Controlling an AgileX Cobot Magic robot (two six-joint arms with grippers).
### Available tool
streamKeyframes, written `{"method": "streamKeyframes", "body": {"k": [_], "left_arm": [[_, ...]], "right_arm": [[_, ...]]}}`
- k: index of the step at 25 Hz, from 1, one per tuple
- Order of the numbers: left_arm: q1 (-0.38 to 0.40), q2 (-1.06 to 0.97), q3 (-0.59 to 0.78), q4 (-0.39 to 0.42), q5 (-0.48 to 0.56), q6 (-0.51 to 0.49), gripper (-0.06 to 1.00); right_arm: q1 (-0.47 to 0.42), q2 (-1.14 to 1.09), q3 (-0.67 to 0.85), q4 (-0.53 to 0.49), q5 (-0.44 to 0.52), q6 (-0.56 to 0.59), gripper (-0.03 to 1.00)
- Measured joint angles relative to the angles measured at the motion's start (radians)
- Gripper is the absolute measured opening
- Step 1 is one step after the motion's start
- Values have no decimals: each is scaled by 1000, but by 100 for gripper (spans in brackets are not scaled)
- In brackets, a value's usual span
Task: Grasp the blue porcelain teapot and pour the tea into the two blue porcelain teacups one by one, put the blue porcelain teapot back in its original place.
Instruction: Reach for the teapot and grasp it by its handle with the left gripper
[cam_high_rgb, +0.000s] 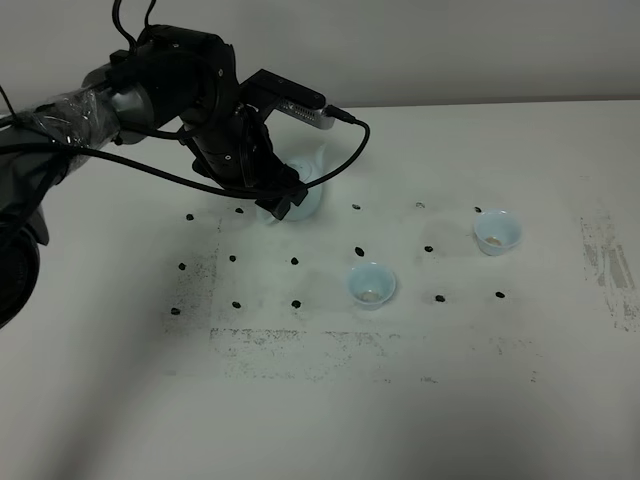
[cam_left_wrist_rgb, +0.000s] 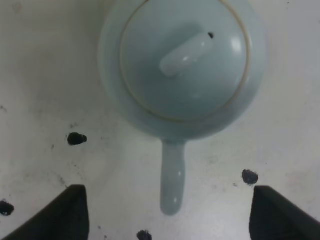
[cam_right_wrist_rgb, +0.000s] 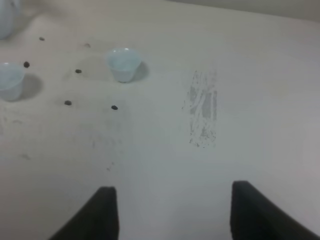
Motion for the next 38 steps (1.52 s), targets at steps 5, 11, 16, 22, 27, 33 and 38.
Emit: {"method": "streamKeyframes", "body": {"k": [5,11,16,22,27,33,38], "left_arm": [[0,0,0,1,-23,1,64],[0,0,0,1,-20,2,64],[0,7,0,2,-14,2,62],[0,46,-1,26,-17,2,60],[0,47,-1,27,-23,2,59],[0,47,-1,14,-25,3,59],[0,47,-1,9,-38,3,59]], "right_arm": [[0,0,0,0,0,0,48],[0,0,0,0,0,0,48],[0,0,0,0,0,0,48],[0,0,0,0,0,0,48],[0,0,0,0,0,0,48],[0,0,0,0,0,0,48],[0,0,0,0,0,0,48]]}}
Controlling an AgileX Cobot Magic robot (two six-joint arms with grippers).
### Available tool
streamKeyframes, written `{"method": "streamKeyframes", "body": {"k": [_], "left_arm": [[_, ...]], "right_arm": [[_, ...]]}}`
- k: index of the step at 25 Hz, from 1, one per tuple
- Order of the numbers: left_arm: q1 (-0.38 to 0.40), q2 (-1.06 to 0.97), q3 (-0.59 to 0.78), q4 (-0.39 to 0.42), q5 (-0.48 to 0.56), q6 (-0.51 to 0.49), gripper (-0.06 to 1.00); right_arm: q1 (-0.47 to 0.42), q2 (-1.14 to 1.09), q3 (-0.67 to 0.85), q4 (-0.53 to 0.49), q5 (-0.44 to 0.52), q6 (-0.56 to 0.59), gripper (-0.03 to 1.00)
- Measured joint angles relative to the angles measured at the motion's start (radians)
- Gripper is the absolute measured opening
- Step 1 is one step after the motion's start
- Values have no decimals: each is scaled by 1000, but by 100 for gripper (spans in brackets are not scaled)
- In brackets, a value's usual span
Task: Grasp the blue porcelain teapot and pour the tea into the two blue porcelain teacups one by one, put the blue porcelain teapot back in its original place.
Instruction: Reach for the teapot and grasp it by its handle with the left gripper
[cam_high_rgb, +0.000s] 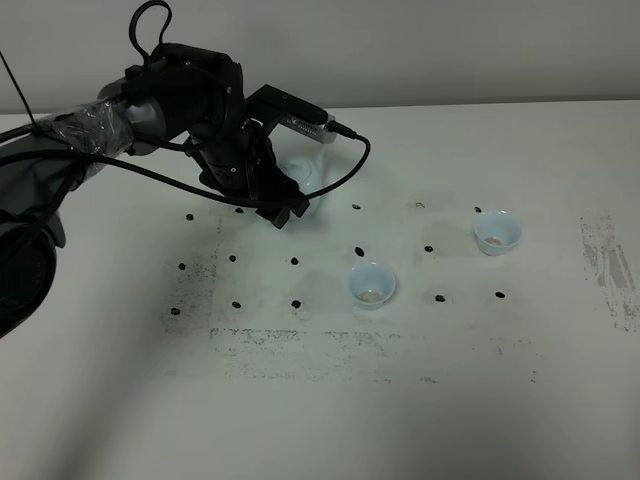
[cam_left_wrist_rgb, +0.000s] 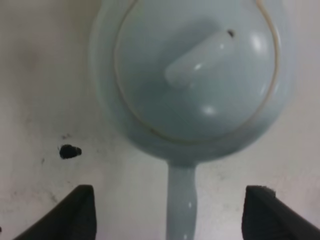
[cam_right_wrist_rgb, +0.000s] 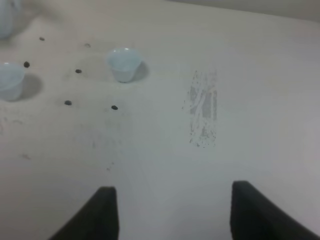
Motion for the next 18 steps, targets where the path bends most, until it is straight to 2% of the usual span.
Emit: {"method": "streamKeyframes", "body": {"k": [14,18], "left_arm": [[-1,0,0,13,-8,19,58],[-1,0,0,19,-8,21,54]], "right_arm": [[0,0,0,0,0,0,48],[0,0,0,0,0,0,48]]}}
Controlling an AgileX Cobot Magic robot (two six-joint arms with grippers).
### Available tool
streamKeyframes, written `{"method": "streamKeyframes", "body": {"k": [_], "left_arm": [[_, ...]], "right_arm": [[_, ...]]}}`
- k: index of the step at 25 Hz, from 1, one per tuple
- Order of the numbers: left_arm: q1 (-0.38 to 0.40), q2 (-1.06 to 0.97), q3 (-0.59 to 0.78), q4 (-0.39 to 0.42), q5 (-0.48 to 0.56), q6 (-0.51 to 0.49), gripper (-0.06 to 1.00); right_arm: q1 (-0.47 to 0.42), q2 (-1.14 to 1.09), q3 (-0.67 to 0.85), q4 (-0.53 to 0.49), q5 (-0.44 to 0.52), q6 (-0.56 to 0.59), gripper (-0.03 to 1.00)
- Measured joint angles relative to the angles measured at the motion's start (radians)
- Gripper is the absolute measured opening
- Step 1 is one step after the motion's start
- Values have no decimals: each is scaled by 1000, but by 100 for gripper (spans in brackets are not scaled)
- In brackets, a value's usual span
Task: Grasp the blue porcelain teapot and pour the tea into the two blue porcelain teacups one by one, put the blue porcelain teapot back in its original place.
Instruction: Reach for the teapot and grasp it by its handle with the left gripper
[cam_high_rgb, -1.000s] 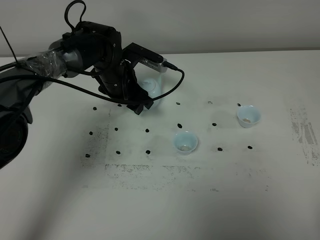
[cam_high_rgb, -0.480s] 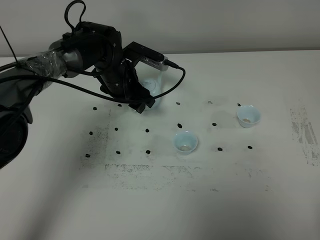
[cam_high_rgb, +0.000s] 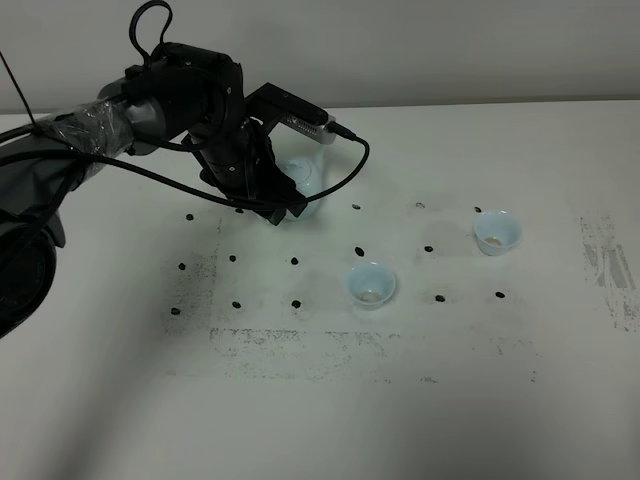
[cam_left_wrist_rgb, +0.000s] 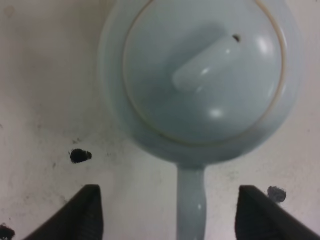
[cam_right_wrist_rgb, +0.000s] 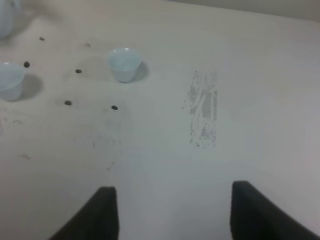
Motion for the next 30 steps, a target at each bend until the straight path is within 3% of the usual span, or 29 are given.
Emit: {"method": "streamKeyframes", "body": {"k": [14,30], "left_arm": [[0,0,0,0,-1,2,8],[-9,2,-37,-19,10,2,7]], "right_arm": [[0,0,0,0,0,0,48],[0,0,0,0,0,0,48]]}}
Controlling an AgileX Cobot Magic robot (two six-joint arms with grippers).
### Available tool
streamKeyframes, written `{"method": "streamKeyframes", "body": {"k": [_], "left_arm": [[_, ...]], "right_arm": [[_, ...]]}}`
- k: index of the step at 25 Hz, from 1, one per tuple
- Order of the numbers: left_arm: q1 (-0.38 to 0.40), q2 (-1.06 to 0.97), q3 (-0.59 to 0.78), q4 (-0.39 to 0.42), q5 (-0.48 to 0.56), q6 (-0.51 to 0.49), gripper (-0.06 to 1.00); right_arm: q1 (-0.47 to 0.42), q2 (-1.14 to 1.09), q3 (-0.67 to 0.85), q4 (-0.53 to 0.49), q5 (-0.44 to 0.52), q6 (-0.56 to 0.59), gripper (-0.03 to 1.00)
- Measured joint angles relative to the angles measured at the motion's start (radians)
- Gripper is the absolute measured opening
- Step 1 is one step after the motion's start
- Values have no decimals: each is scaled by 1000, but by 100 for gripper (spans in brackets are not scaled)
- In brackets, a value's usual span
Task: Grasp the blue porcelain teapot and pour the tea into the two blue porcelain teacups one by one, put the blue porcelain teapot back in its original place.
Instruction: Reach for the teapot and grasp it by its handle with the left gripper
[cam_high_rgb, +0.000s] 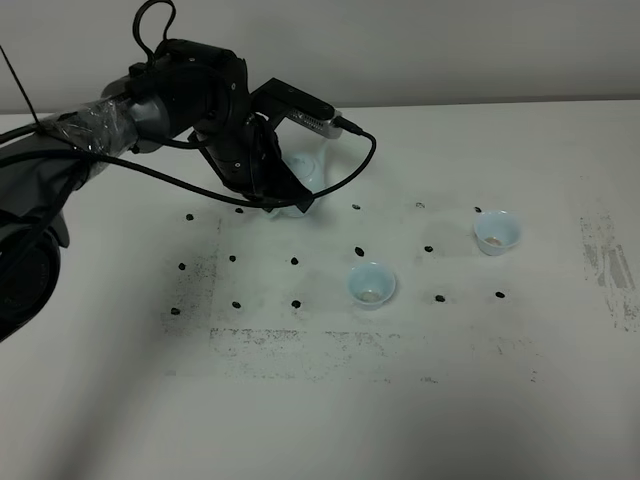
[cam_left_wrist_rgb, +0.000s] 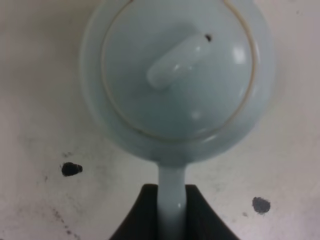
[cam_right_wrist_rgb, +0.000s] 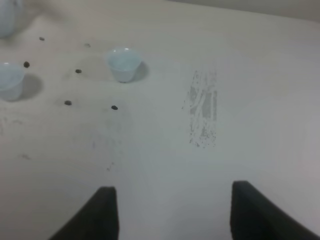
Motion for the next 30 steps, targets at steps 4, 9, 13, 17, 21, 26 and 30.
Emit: {"method": "streamKeyframes", "body": {"k": [4,9,13,17,21,26,30], "left_arm": [[0,0,-24,-2,20,0,7],[0,-2,-32,-2,29,0,7],[-1,-4,-33,-3,29,0,7],[-4,-5,-33,-4,28,10,7],[-12,-16,-33,-4,28,39,7],[-12,-40,-33,-3,28,49,7],[-12,-48,-33,-4,27,51,7]], "right_arm": [[0,0,0,0,0,0,48],[0,0,0,0,0,0,48],[0,0,0,0,0,0,48],[0,0,0,0,0,0,48],[0,0,0,0,0,0,48],[0,0,0,0,0,0,48],[0,0,0,0,0,0,48]]}}
